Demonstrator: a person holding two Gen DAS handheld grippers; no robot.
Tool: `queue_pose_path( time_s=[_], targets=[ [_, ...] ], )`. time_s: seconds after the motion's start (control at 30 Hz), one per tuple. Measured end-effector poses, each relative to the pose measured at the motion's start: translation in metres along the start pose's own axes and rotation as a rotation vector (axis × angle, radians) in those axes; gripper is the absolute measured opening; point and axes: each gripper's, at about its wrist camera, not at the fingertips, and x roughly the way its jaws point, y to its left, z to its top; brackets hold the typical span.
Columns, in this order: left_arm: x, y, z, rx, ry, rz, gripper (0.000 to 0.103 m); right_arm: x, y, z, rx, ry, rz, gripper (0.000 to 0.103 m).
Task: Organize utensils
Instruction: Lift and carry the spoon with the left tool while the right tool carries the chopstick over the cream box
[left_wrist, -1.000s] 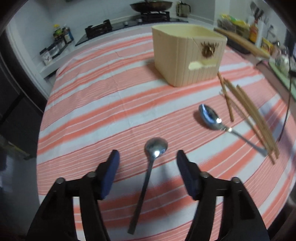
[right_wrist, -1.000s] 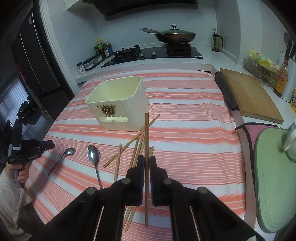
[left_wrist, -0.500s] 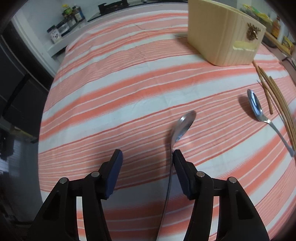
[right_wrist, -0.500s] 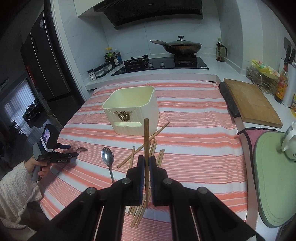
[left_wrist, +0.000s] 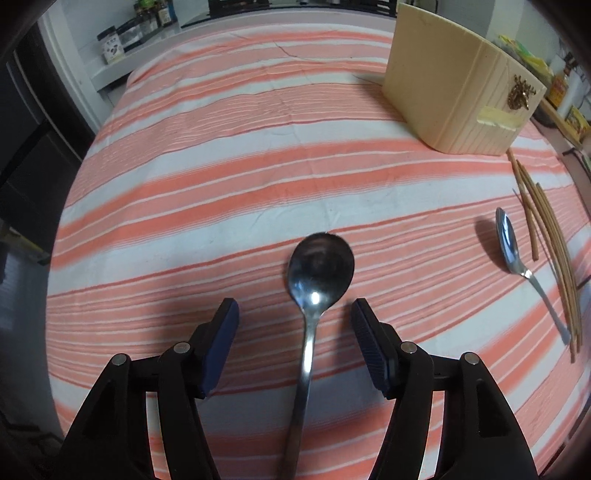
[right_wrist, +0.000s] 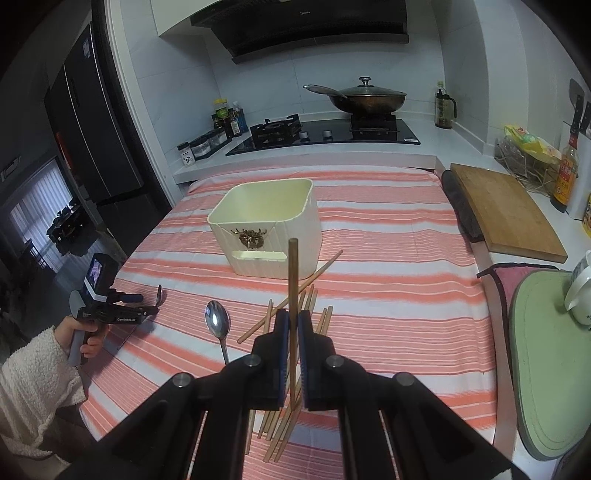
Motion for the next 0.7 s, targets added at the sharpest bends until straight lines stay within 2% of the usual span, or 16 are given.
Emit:
queue_pose_path(
  time_s=[0.07, 0.1, 0.13, 0.23, 0.33, 0.7],
  targets=[
    [0.004, -0.004, 0.007, -0.004, 0.004, -0.013, 0.061, 0.001, 0.000, 0.003, 0.002, -0.006, -0.001, 0.006],
    [0.005, -0.007, 0.010, -0.005, 0.003, -0.027, 0.053, 0.001, -0.001, 0.004, 0.004, -0.011, 0.000, 0.006],
    [0.004, -0.010, 0.012, 0.000, -0.006, -0.032, 0.036, 0.001, -0.001, 0.005, 0.005, -0.016, -0.002, 0.006],
    [0.002, -0.019, 0.016, 0.026, -0.025, -0.027, 0.035, 0.000, -0.003, 0.009, 0.017, -0.030, -0.003, 0.006],
    [-0.017, -0.020, 0.015, 0.011, -0.079, -0.027, 0.035, -0.003, -0.003, 0.013, 0.024, -0.043, 0.003, 0.006],
    [-0.155, -0.004, 0.002, -0.093, -0.383, -0.142, 0.035, -0.022, 0.016, 0.030, -0.015, -0.118, 0.009, 0.006]
  ],
)
